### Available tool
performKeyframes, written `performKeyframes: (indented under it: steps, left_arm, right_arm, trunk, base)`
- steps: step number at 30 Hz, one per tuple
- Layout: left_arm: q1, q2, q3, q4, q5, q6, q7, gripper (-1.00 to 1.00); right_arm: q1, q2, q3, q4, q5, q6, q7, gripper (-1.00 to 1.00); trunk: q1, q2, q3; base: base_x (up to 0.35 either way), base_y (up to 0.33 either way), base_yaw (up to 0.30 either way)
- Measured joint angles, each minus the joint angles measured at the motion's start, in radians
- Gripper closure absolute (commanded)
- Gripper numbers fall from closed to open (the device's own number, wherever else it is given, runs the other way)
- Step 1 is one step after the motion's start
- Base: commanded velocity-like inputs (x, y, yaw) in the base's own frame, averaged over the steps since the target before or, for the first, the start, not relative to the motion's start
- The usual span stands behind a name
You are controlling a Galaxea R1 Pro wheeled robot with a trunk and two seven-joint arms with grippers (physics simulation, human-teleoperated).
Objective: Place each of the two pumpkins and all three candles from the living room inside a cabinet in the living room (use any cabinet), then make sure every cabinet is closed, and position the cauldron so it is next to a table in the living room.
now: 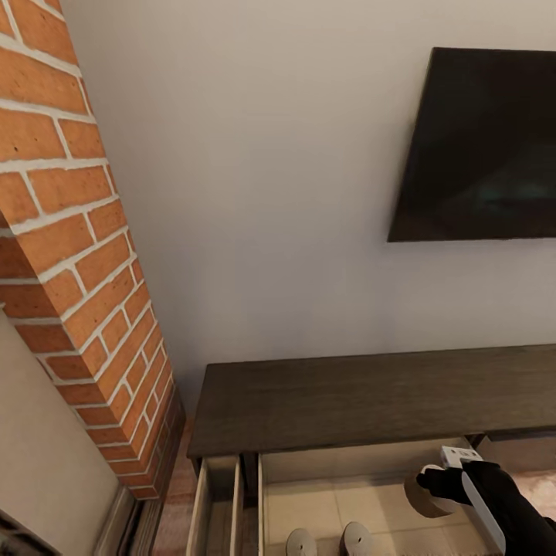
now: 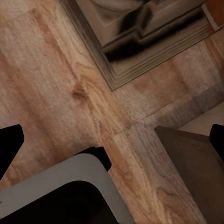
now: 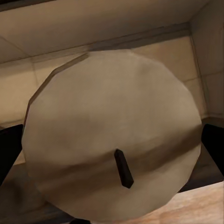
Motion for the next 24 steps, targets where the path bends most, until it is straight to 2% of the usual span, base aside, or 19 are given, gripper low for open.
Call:
performKeyframes:
  steps: [3, 5, 8, 10, 12, 15, 19, 20, 22, 24]
  left_arm:
    - [-0.003, 0.005, 0.011, -0.016, 0.006, 0.015, 0.001, -1.00]
    - [-0.005, 0.011, 0.044, -0.030, 0.011, 0.055, 0.001, -1.00]
    - [-0.020, 0.016, 0.111, -0.043, 0.014, 0.133, 0.001, -1.00]
    - [-0.038, 0.018, 0.143, -0.047, 0.015, 0.176, 0.001, -1.00]
    - [-0.084, 0.019, 0.181, -0.052, 0.014, 0.255, 0.001, -1.00]
    - [-0.120, 0.020, 0.196, -0.065, 0.012, 0.295, 0.004, -1.00]
    - [-0.168, 0.020, 0.198, -0.090, 0.005, 0.350, 0.046, -1.00]
    - [-0.204, 0.020, 0.196, -0.098, 0.002, 0.380, 0.062, -1.00]
    - [-0.237, 0.021, 0.197, -0.116, 0.000, 0.419, 0.096, -1.00]
    - [-0.249, 0.020, 0.198, -0.121, 0.001, 0.428, 0.113, -1.00]
  right_arm:
    - [-0.001, 0.000, -0.002, 0.001, -0.001, -0.001, 0.000, 1.00]
    - [-0.001, 0.002, -0.002, 0.003, -0.001, -0.002, 0.000, 1.00]
    - [-0.003, 0.004, -0.002, 0.006, 0.000, -0.002, 0.000, 1.00]
    - [-0.006, 0.004, -0.001, 0.018, 0.001, -0.002, 0.000, 1.00]
    - [-0.011, 0.004, 0.008, 0.045, -0.001, -0.005, 0.001, 1.00]
    - [-0.013, 0.003, 0.026, 0.055, -0.002, -0.011, 0.001, 1.00]
    - [-0.014, 0.004, 0.037, 0.059, -0.002, -0.016, 0.002, 1.00]
    - [-0.014, 0.005, 0.039, 0.059, -0.003, -0.026, 0.002, 1.00]
    - [-0.014, 0.006, 0.042, 0.059, -0.001, -0.067, 0.003, 1.00]
    - [-0.014, 0.006, 0.043, 0.060, 0.000, -0.078, 0.003, 1.00]
  trunk:
    - [0.011, -0.021, -0.009]
    - [0.019, -0.035, -0.016]
    - [0.031, -0.056, -0.025]
    - [0.038, -0.070, -0.031]
    - [0.046, -0.084, -0.038]
    - [0.058, -0.105, -0.047]
    - [0.073, -0.133, -0.060]
    - [0.077, -0.140, -0.063]
    - [0.084, -0.154, -0.069]
    - [0.092, -0.168, -0.075]
  base:
    - [0.000, 0.000, -0.002]
    - [0.000, 0.000, -0.001]
    - [0.000, 0.000, 0.000]
    - [0.000, 0.000, 0.000]
    - [0.000, 0.000, 0.000]
    - [0.000, 0.000, 0.000]
    - [0.000, 0.000, -0.014]
    - [0.000, 0.000, -0.032]
    - [0.000, 0.000, -0.015]
    - [0.000, 0.000, -0.007]
